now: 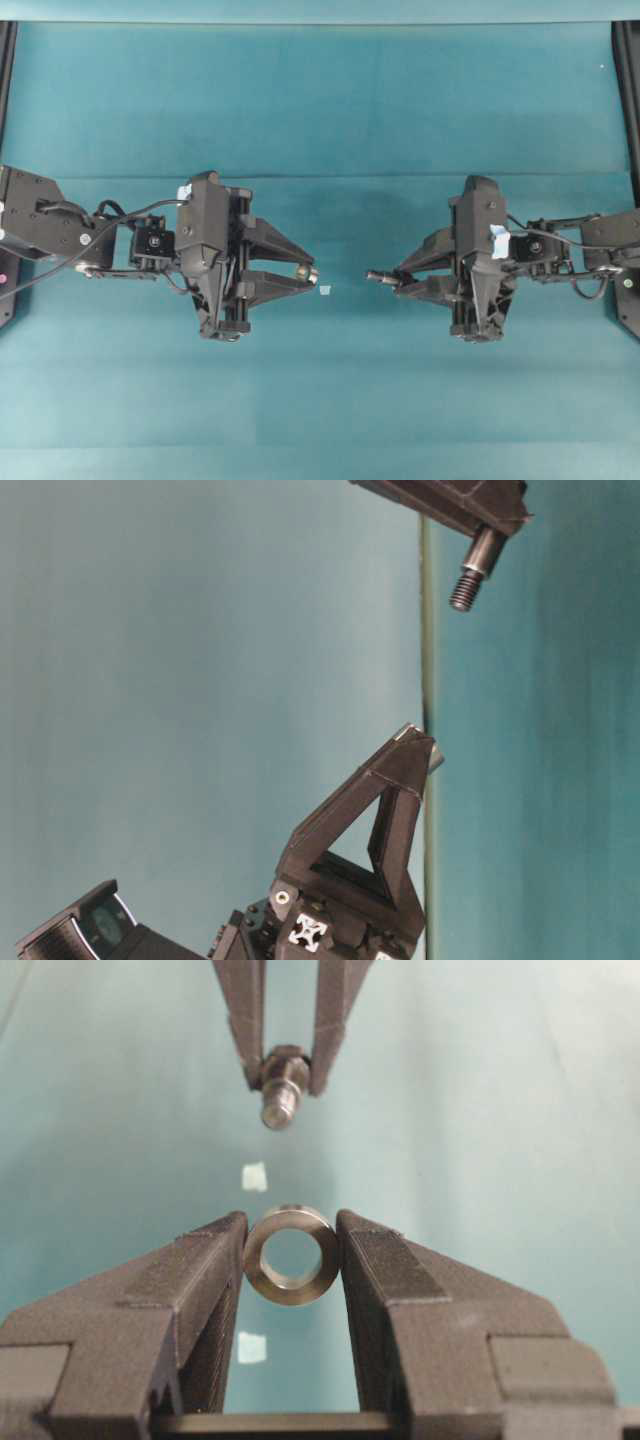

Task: Insert the washer onto the shaft with both hands.
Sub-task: 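Lift both parts and rotate grippers to face each other, then move shaft tip into washer hole, pushing grippers together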

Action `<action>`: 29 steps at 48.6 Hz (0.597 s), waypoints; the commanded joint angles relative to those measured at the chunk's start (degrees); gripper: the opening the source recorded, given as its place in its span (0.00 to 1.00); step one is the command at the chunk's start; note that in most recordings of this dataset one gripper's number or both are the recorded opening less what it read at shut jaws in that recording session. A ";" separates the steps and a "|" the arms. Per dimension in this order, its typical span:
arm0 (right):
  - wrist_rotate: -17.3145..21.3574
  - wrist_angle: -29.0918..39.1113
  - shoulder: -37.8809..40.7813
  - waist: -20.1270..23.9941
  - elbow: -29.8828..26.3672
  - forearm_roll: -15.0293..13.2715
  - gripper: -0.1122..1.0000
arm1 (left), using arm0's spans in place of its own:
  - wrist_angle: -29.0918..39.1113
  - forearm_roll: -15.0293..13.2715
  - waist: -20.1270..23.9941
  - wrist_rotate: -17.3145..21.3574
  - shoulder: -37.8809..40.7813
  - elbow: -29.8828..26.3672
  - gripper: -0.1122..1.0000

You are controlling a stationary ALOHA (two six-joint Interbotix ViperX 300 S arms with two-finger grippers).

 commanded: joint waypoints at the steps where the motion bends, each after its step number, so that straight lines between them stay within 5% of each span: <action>1: 0.62 -1.41 0.70 1.05 -0.62 0.09 0.10 | -0.62 0.00 -0.09 -0.09 0.09 -1.05 0.43; 29: 0.88 -7.29 3.87 2.11 -1.23 0.18 0.10 | -2.37 0.00 -1.05 -0.26 5.01 -5.10 0.43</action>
